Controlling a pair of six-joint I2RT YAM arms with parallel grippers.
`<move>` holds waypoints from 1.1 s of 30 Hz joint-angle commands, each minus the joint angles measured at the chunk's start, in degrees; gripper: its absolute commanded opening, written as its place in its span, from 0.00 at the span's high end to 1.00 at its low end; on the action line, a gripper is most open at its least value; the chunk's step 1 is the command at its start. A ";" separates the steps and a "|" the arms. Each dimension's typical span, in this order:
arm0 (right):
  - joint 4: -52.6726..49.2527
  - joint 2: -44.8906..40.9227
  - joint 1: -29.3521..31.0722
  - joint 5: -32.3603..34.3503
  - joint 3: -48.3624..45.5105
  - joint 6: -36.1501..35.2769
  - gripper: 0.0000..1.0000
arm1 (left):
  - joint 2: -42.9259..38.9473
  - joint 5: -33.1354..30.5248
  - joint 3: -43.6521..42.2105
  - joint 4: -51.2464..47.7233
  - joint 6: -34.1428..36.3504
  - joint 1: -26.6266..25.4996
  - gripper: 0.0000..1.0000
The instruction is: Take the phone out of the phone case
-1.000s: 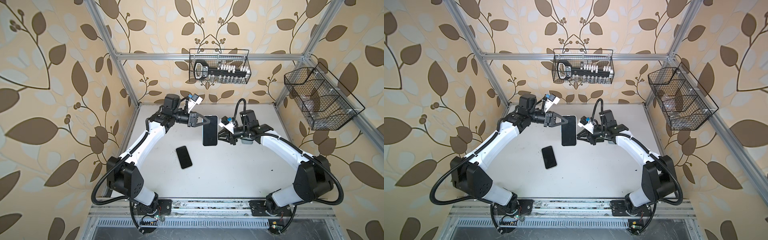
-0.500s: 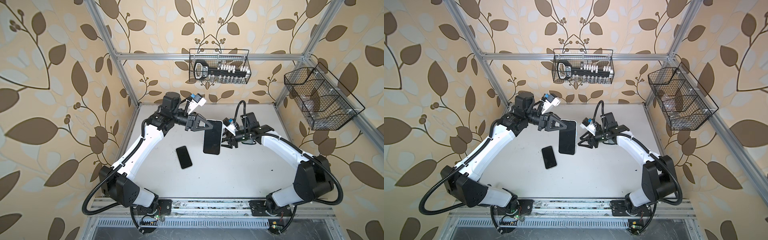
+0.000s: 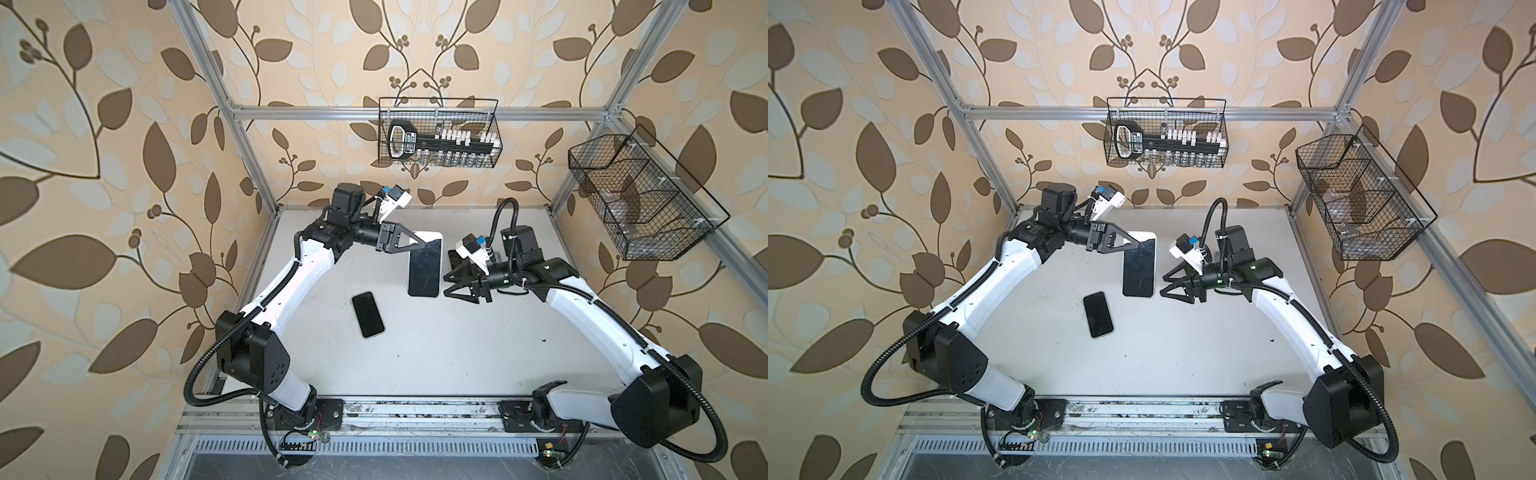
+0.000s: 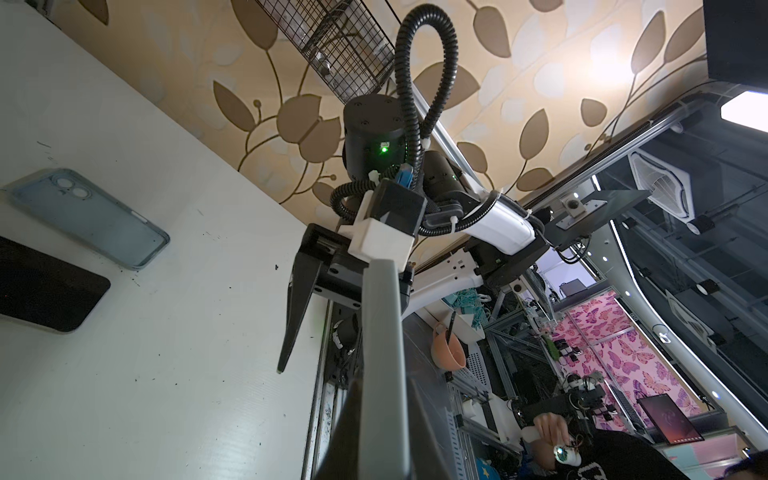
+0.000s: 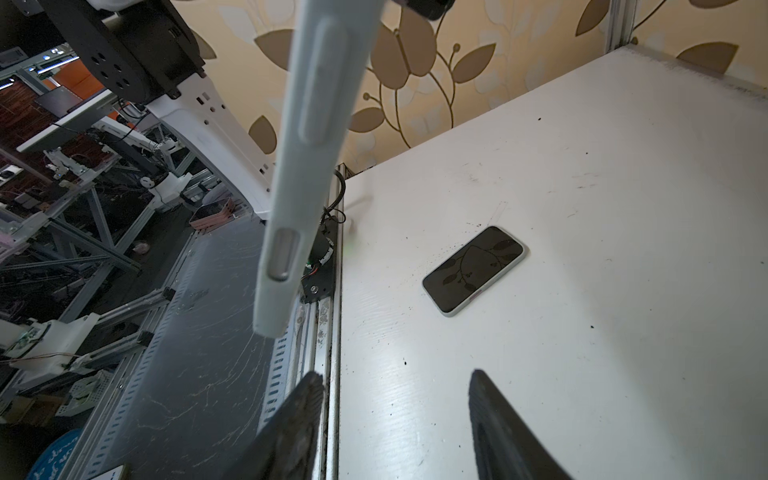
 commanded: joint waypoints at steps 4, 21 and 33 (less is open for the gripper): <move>-8.42 2.69 2.12 -2.05 6.33 -5.44 0.45 | -0.75 2.42 2.61 1.68 0.21 0.25 1.00; -14.83 5.49 3.36 -4.29 10.08 -10.73 0.43 | 0.68 1.12 3.40 -0.38 1.63 0.43 1.00; -13.86 7.09 3.81 -5.33 11.04 -9.85 0.50 | 0.49 0.58 3.27 -0.79 1.76 0.43 1.00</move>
